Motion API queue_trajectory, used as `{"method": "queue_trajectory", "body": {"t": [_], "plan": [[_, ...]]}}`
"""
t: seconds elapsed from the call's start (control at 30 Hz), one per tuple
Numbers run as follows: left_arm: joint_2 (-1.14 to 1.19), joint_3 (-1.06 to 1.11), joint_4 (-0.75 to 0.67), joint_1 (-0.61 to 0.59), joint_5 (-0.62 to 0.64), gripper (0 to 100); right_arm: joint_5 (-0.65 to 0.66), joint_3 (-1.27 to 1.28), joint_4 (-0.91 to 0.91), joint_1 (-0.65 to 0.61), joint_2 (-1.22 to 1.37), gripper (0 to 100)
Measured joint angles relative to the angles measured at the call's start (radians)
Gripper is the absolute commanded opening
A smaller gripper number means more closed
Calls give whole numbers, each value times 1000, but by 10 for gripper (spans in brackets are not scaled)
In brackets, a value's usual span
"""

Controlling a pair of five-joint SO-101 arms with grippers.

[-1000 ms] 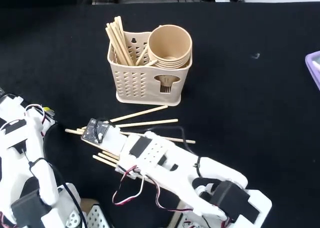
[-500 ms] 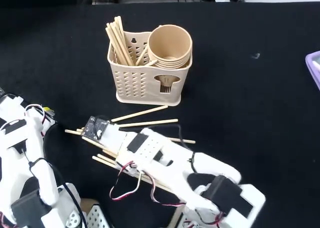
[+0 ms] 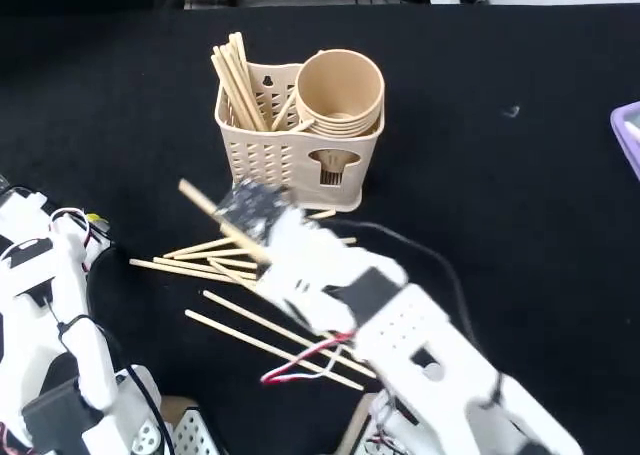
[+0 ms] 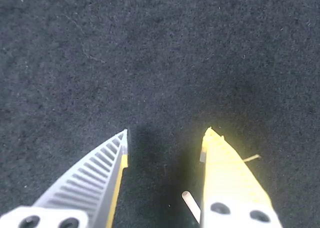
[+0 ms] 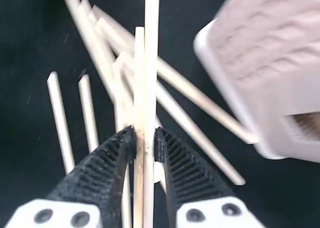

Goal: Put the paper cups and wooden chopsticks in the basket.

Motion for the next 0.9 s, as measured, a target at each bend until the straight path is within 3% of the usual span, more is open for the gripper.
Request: {"method": "queue_trajectory", "body": {"t": [0.17, 0.37, 0.6, 0.8, 0.9], "plan": [[0, 0, 0, 0, 0, 238, 0, -143, 2, 57, -164, 11], [0, 6, -2, 0, 0, 238, 0, -397, -72, 60, -160, 11], [0, 17, -8, 0, 0, 238, -109, -552, -387, 61, 51, 11], [0, 21, -14, 0, 0, 238, -183, -635, -740, 138, 284, 11], [0, 57, -58, 0, 0, 238, -186, -661, -813, 166, 388, 11]]}}
